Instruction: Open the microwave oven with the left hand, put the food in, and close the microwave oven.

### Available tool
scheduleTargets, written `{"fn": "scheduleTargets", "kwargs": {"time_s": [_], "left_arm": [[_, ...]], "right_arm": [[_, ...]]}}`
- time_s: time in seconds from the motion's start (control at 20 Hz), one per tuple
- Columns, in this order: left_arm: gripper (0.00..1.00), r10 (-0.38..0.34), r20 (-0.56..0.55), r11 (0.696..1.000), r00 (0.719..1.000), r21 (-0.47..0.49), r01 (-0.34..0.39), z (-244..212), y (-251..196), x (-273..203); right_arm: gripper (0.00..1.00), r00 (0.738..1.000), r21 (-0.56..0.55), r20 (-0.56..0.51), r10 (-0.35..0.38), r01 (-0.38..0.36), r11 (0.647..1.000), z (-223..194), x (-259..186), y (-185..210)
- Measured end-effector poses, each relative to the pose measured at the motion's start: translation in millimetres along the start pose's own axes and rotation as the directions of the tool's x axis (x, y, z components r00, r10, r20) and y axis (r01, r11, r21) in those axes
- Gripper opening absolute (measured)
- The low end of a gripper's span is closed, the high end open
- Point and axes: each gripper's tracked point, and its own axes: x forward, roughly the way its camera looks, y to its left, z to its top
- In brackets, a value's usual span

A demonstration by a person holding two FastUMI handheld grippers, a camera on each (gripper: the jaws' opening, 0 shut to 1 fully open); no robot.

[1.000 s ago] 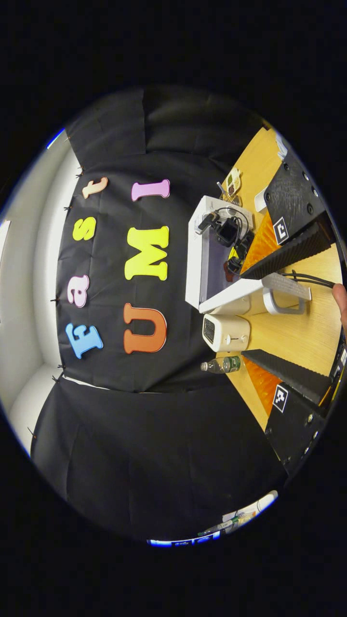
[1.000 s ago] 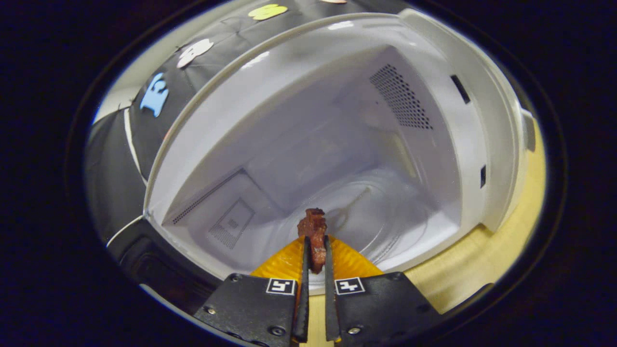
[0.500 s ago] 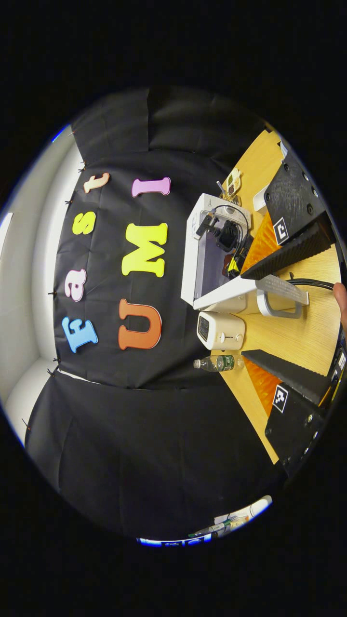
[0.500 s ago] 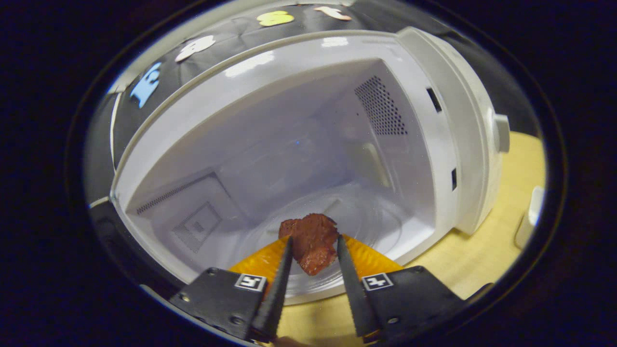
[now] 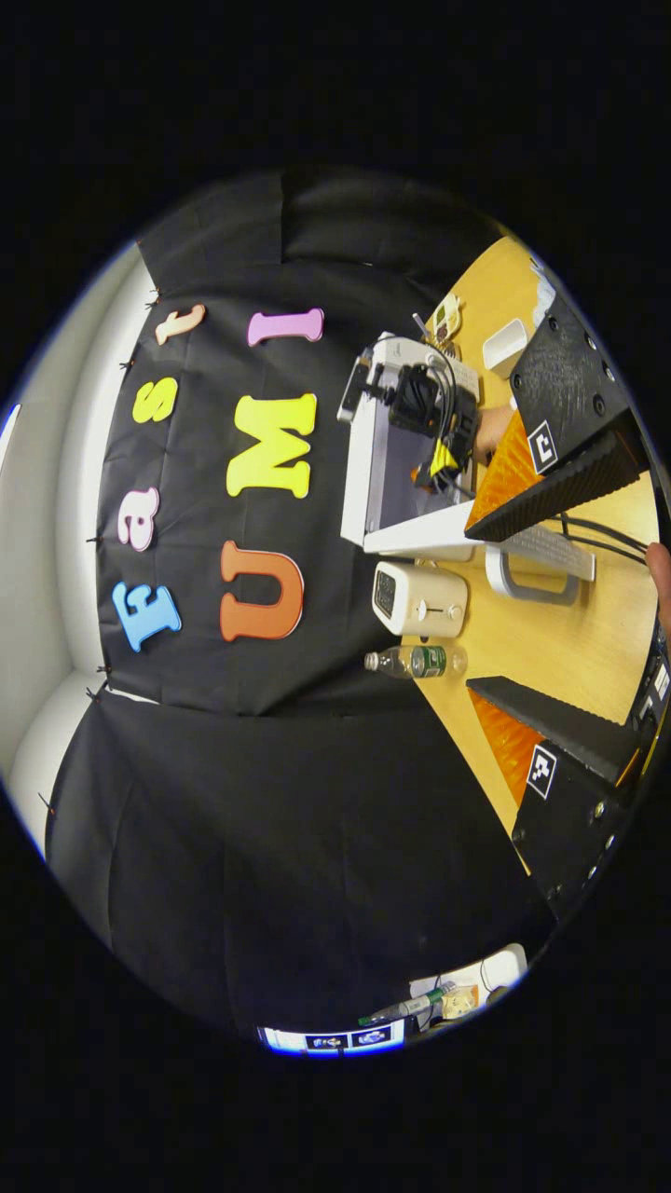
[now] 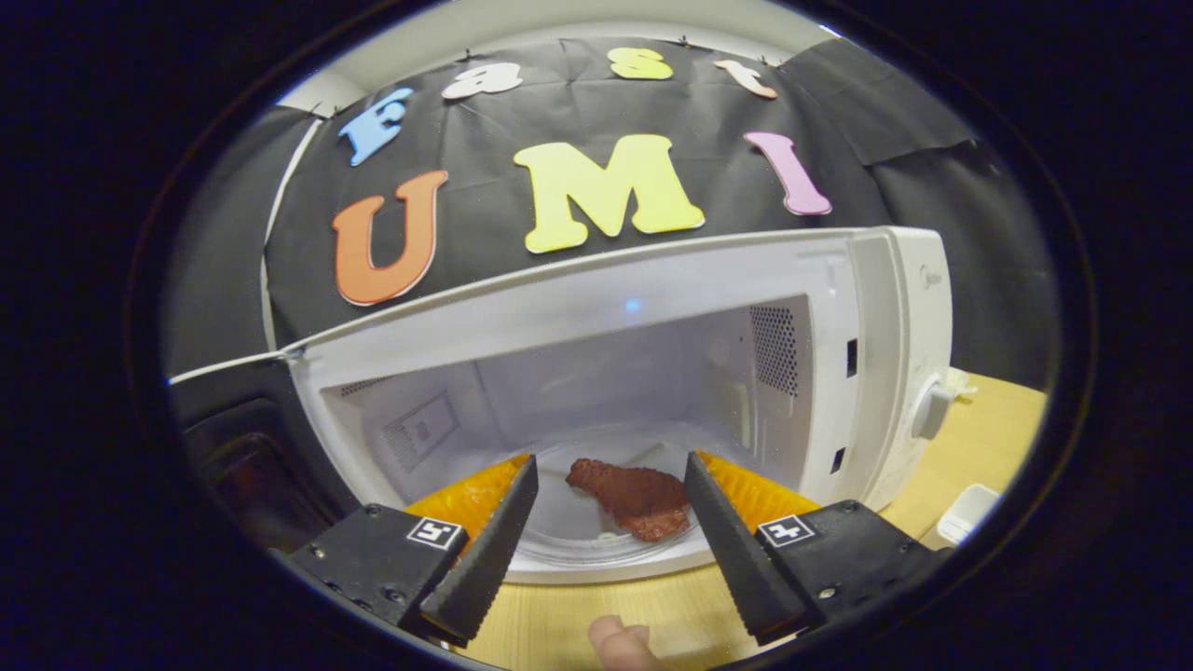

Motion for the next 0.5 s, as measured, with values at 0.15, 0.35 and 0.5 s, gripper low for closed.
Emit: {"fn": "scheduleTargets", "kwargs": {"time_s": [0.15,0.35,0.5], "left_arm": [[0.89,0.005,0.004,1.0,1.0,-0.028,-0.005,-7,17,1],[0.9,-0.034,0.007,0.997,0.999,-0.063,0.035,-26,33,15],[0.88,-0.028,0.006,0.996,1.0,-0.079,0.028,-32,46,22]], "right_arm": [[0.9,0.998,-0.022,0.042,0.042,-0.041,0.999,25,-32,-10],[1.0,0.993,-0.018,0.107,0.059,-0.057,0.998,66,-84,-42],[1.0,0.986,-0.043,0.151,0.07,-0.065,0.997,99,-132,-71]]}}
